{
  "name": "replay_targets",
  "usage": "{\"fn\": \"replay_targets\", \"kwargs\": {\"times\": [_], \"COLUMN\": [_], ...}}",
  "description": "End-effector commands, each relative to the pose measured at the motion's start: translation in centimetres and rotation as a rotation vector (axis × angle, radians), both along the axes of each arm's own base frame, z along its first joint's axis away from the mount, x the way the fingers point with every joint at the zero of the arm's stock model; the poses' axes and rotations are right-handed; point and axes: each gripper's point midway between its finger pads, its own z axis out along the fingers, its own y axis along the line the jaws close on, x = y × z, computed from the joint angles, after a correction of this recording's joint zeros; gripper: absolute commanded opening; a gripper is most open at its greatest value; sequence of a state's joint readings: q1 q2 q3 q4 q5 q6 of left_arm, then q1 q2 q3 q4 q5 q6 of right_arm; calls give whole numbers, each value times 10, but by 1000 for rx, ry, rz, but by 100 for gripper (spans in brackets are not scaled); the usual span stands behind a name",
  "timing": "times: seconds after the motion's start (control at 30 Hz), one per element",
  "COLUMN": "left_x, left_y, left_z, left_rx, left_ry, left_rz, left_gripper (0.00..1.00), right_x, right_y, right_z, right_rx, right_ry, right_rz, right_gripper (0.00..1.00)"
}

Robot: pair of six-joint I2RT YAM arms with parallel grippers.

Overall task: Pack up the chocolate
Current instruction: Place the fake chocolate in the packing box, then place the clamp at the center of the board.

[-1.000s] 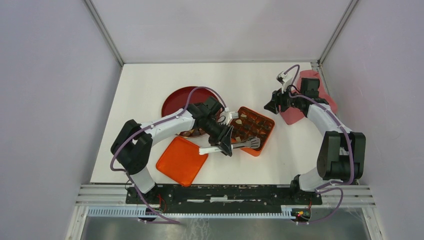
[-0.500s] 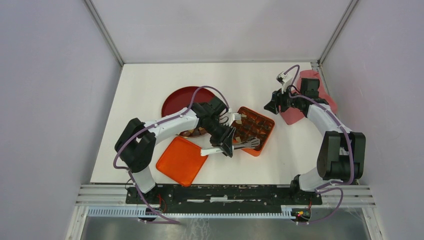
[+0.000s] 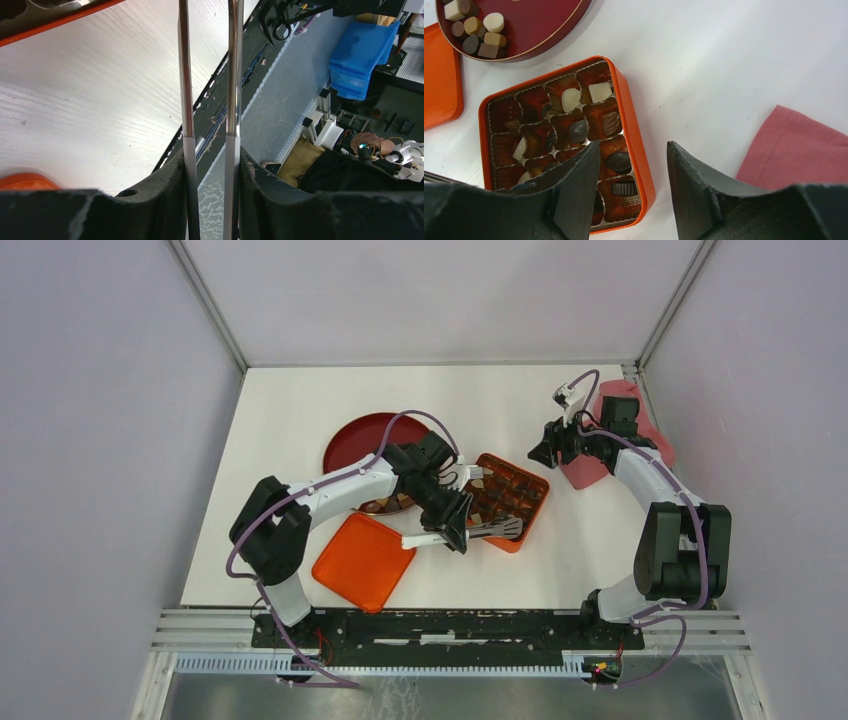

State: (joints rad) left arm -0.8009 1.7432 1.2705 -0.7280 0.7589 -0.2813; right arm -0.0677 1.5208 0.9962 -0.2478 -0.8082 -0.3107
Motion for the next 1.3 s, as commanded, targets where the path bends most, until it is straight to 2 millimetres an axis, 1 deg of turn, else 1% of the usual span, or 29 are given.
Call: {"fn": "replay_targets", "kwargs": {"times": [0.0, 0.13, 0.17, 0.27, 0.33, 0.37, 0.4, 0.47, 0.53, 0.6, 0.67, 0.73, 0.83, 0.93, 0.97, 1.1, 1.17, 1.27], "left_x": [12, 24, 26, 33, 40, 45, 54, 74, 97, 122, 143, 159, 176, 195, 199, 216, 222, 230], "left_y": [-10, -17, -17, -13, -3, 4, 15, 40, 71, 111, 156, 200, 254, 301, 313, 358, 371, 382], "left_z": [23, 51, 58, 70, 75, 77, 76, 78, 82, 85, 81, 75, 65, 56, 52, 21, 4, -21], "left_rx": [-80, -160, -178, -206, -211, -207, -190, -167, -132, -60, 61, 192, 357, 501, 521, 557, 571, 583], "left_ry": [-104, -149, -159, -175, -193, -211, -228, -262, -315, -391, -477, -557, -656, -756, -779, -781, -763, -704], "left_rz": [-26, 37, 52, 94, 138, 169, 216, 317, 443, 578, 702, 819, 927, 1028, 1047, 1120, 1132, 1140], "left_gripper": [39, 36, 35, 34, 32, 31, 28, 25, 24, 25, 25, 25, 26, 25, 26, 29, 35, 38], "right_x": [2, 2, 2, 2, 1, 2, 1, 1, 1, 1, 2, 3, 5, 6, 6, 8, 9, 8], "right_y": [1, 1, 2, 2, 3, 3, 3, 4, 4, 5, 5, 5, 6, 7, 7, 7, 8, 8], "right_z": [9, 12, 12, 13, 14, 15, 16, 17, 18, 19, 19, 19, 19, 19, 20, 20, 21, 21], "right_rx": [10, 14, 15, 19, 22, 22, 24, 27, 31, 34, 35, 37, 43, 47, 46, 50, 53, 54], "right_ry": [-40, -46, -47, -48, -49, -51, -52, -58, -55, -56, -54, -51, -44, -39, -40, -38, -37, -35], "right_rz": [6, 10, 11, 14, 17, 18, 19, 22, 24, 25, 27, 28, 32, 38, 40, 45, 49, 51], "right_gripper": [57, 57, 57, 57, 57, 57, 57, 57, 57, 57, 57, 57, 57, 57, 57, 57, 57, 57]}}
